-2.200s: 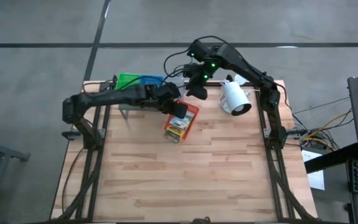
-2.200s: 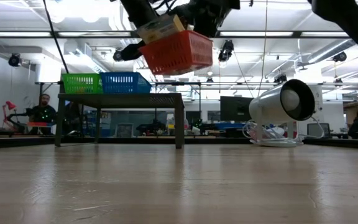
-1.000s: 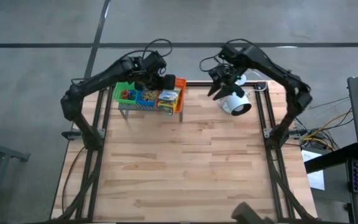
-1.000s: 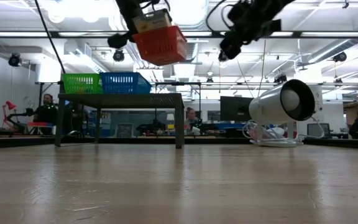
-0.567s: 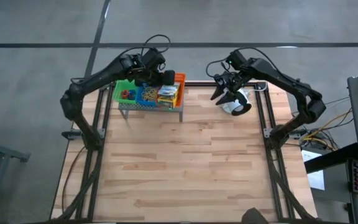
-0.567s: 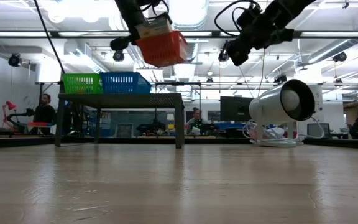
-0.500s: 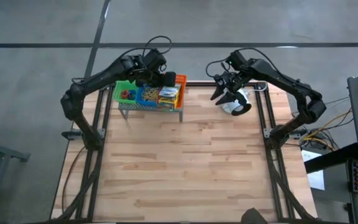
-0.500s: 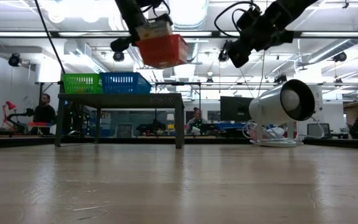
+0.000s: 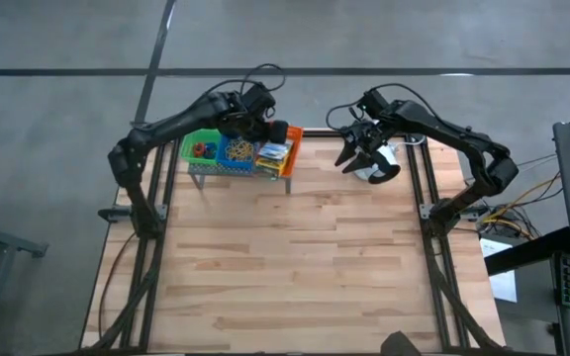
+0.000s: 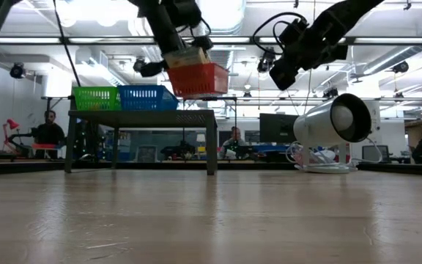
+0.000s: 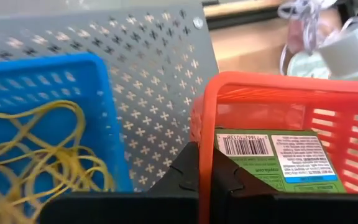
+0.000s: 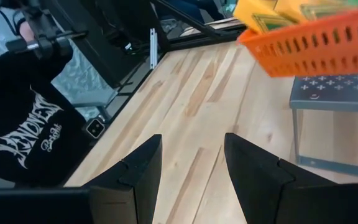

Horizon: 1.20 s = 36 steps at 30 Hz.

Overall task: Pick & Place Office Desk Supplies
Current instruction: Put the orange bin on the shelf

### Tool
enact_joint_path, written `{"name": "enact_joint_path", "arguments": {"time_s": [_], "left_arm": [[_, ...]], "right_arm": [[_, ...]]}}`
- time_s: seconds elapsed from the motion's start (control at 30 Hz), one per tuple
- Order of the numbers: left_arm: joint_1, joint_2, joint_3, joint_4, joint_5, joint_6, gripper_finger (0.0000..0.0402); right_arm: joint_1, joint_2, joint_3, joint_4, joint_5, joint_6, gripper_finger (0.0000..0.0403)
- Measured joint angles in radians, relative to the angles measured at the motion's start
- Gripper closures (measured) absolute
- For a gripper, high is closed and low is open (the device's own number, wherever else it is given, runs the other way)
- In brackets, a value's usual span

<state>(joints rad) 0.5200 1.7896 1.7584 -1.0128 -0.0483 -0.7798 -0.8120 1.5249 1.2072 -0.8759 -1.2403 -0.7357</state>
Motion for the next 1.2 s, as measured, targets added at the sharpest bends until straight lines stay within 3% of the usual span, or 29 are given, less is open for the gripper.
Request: {"name": "enact_joint_path", "arguments": {"time_s": [1.2], "left_arm": [[0.046, 0.084, 0.003, -0.034, -0.011, -0.005, 0.0399]], "right_arm": [[0.0, 0.0, -0.107, 0.045, -0.025, -0.052, 0.0232]]}}
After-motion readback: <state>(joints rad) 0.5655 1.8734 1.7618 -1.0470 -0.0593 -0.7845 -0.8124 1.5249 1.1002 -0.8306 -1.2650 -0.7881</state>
